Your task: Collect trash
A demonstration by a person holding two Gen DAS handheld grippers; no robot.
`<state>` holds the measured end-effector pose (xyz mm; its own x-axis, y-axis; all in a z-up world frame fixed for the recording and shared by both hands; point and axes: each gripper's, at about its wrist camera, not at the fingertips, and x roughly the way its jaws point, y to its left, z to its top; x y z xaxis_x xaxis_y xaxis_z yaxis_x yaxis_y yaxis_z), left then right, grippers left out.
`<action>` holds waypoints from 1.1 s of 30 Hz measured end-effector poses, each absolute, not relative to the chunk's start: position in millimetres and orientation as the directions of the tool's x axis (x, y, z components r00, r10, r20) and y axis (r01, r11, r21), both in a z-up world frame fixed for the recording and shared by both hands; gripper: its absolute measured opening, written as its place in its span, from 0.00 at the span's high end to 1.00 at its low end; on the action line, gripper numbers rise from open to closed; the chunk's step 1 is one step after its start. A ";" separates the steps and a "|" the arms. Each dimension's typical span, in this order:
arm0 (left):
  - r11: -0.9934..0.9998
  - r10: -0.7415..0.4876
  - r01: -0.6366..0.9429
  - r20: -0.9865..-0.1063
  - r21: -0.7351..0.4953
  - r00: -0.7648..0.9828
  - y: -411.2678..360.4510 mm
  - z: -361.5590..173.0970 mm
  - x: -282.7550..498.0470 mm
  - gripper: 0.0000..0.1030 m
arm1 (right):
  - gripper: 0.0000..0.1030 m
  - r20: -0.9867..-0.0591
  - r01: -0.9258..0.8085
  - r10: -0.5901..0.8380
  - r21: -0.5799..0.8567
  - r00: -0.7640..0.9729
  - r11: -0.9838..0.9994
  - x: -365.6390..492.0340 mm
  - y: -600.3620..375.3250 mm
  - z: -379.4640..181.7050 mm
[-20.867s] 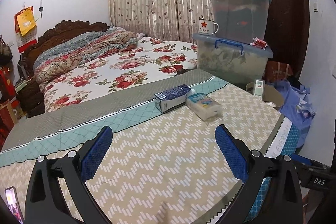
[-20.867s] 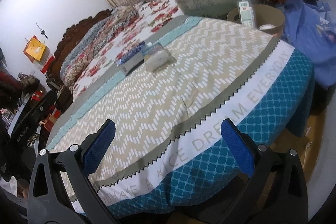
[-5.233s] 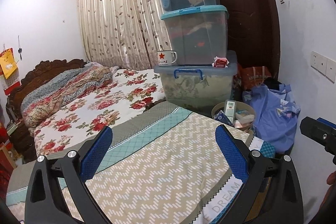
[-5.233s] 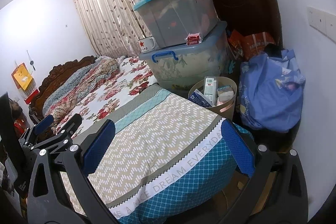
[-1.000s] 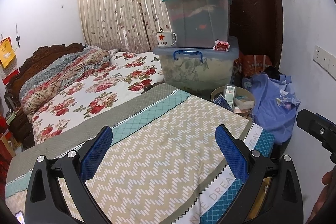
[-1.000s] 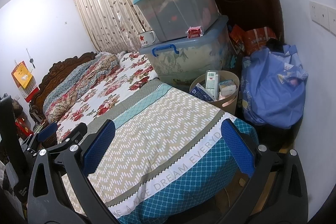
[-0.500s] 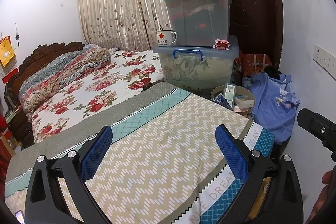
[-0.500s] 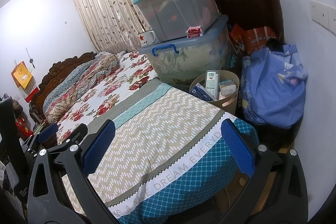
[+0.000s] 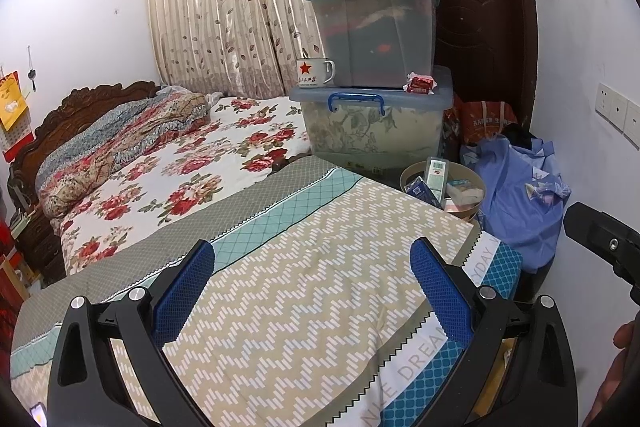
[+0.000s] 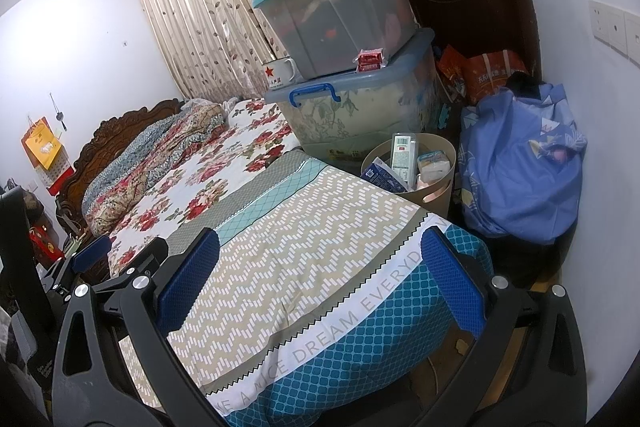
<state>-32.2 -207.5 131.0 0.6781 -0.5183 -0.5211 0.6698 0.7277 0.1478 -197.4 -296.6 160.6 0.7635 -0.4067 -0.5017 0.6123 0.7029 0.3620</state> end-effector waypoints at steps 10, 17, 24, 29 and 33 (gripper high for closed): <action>0.714 -0.528 0.683 -0.524 0.154 0.669 -206.0 127.0 -34.4 0.08 | 0.03 -0.502 0.613 -0.407 0.362 0.763 0.703 -197.3 -296.8 160.8; 0.713 -0.528 0.684 -0.525 0.154 0.668 -206.8 127.1 -34.1 0.08 | 0.03 -0.502 0.612 -0.407 0.361 0.763 0.703 -197.2 -296.3 160.9; 0.713 -0.528 0.684 -0.526 0.153 0.667 -206.9 126.9 -34.1 0.08 | 0.03 -0.503 0.613 -0.406 0.362 0.763 0.702 -197.0 -296.5 161.4; 0.713 -0.527 0.684 -0.527 0.153 0.667 -207.2 127.1 -34.2 0.08 | 0.03 -0.505 0.612 -0.404 0.364 0.763 0.702 -196.2 -297.2 159.2; 0.712 -0.529 0.685 -0.526 0.153 0.666 -206.8 127.1 -34.5 0.08 | 0.03 -0.505 0.612 -0.404 0.362 0.763 0.703 -196.1 -297.1 159.2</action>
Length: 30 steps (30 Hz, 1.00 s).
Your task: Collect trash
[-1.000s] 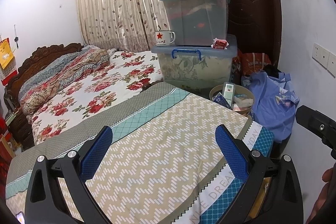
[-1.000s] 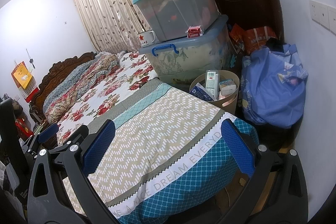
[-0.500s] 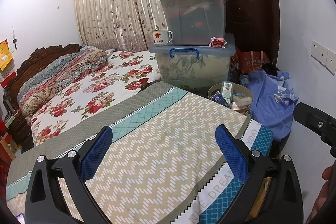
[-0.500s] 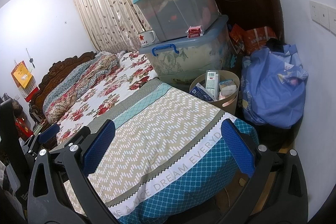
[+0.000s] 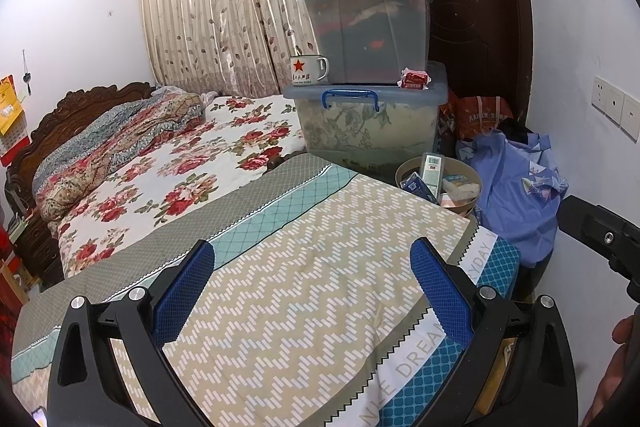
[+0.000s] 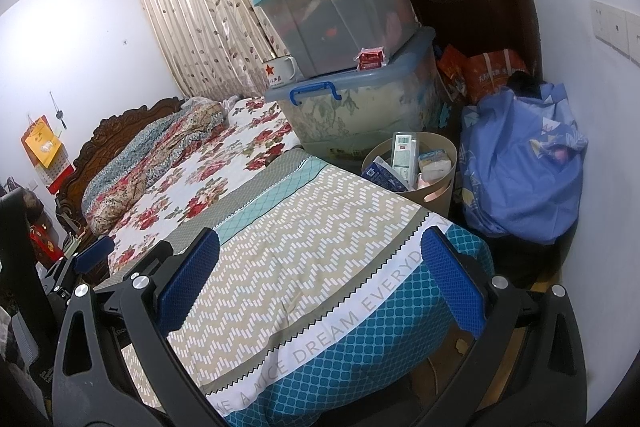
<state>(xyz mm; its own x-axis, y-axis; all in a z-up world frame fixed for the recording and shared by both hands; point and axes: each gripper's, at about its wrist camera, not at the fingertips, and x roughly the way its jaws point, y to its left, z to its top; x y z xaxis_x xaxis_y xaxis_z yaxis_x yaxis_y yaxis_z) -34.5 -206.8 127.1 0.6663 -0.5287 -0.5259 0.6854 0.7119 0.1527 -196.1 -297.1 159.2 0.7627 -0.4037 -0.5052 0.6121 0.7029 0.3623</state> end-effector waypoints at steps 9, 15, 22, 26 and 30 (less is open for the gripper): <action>0.707 -0.530 0.690 -0.530 0.156 0.663 -205.8 124.2 -35.9 0.08 | 0.03 -0.506 0.612 -0.403 0.363 0.762 0.702 -195.5 -297.0 156.8; 0.708 -0.529 0.689 -0.530 0.154 0.663 -206.2 124.2 -35.7 0.08 | 0.03 -0.507 0.612 -0.403 0.363 0.762 0.702 -195.6 -297.4 158.0; 0.706 -0.530 0.691 -0.532 0.154 0.660 -206.0 121.9 -36.6 0.08 | 0.03 -0.507 0.613 -0.403 0.364 0.762 0.702 -195.4 -297.3 158.1; 0.706 -0.530 0.691 -0.533 0.154 0.660 -206.0 121.2 -37.1 0.08 | 0.03 -0.507 0.613 -0.403 0.364 0.762 0.702 -195.3 -297.4 158.3; 0.706 -0.530 0.691 -0.533 0.154 0.660 -206.6 121.9 -36.5 0.08 | 0.03 -0.507 0.613 -0.403 0.363 0.762 0.702 -195.4 -297.1 157.4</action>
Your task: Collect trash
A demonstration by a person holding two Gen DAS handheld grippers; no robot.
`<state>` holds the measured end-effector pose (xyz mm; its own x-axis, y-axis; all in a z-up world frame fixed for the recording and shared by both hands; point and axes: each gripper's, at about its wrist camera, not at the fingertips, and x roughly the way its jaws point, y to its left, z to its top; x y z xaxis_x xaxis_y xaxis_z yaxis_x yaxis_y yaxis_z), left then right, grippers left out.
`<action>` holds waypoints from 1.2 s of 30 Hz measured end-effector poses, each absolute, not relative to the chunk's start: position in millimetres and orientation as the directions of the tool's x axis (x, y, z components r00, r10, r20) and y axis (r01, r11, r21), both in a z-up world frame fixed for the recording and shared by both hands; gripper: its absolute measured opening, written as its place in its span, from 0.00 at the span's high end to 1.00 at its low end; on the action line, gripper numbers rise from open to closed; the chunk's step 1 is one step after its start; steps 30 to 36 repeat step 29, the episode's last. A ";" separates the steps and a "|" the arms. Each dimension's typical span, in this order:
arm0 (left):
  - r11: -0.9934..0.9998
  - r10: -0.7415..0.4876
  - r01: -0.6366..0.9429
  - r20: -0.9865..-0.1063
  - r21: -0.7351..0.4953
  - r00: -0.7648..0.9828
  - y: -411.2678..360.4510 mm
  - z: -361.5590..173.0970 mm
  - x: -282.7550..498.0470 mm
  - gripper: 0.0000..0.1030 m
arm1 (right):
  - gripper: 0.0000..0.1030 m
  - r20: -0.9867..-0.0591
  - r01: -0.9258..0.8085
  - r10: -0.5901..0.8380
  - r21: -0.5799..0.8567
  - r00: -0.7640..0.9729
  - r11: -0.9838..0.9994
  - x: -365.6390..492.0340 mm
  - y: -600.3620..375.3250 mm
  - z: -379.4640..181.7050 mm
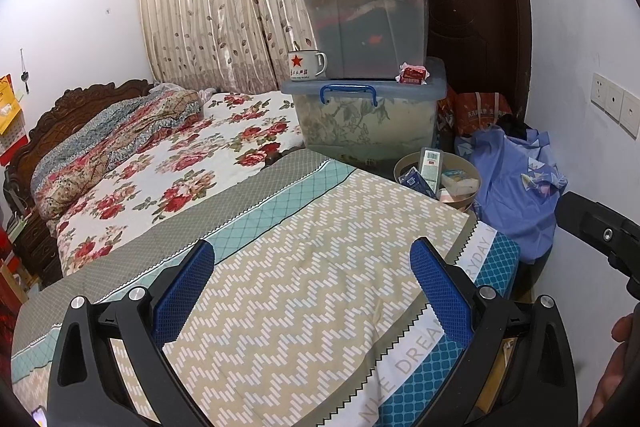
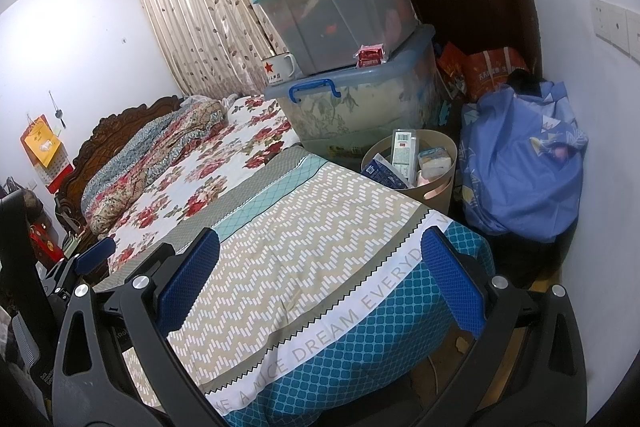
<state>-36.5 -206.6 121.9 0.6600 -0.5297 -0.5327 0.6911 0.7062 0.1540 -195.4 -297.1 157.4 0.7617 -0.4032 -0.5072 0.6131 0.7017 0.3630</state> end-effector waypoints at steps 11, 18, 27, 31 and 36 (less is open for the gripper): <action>0.705 -0.530 0.693 -0.535 0.153 0.658 -206.2 120.4 -38.1 0.08 | 0.03 -0.508 0.613 -0.402 0.364 0.762 0.701 -194.9 -297.7 158.6; 0.702 -0.524 0.691 -0.531 0.174 0.666 -204.5 111.5 -45.0 0.08 | 0.03 -0.508 0.614 -0.404 0.361 0.761 0.703 -194.9 -297.3 158.5; 0.683 -0.543 0.716 -0.554 0.147 0.631 -201.7 109.5 -46.7 0.08 | 0.03 -0.508 0.614 -0.403 0.363 0.761 0.701 -195.1 -297.0 156.2; 0.681 -0.545 0.718 -0.558 0.143 0.627 -202.2 110.3 -45.4 0.08 | 0.03 -0.507 0.613 -0.404 0.362 0.761 0.702 -195.6 -295.7 154.9; 0.681 -0.545 0.718 -0.558 0.143 0.627 -202.2 110.3 -45.4 0.08 | 0.03 -0.507 0.613 -0.404 0.362 0.761 0.702 -195.6 -295.7 154.9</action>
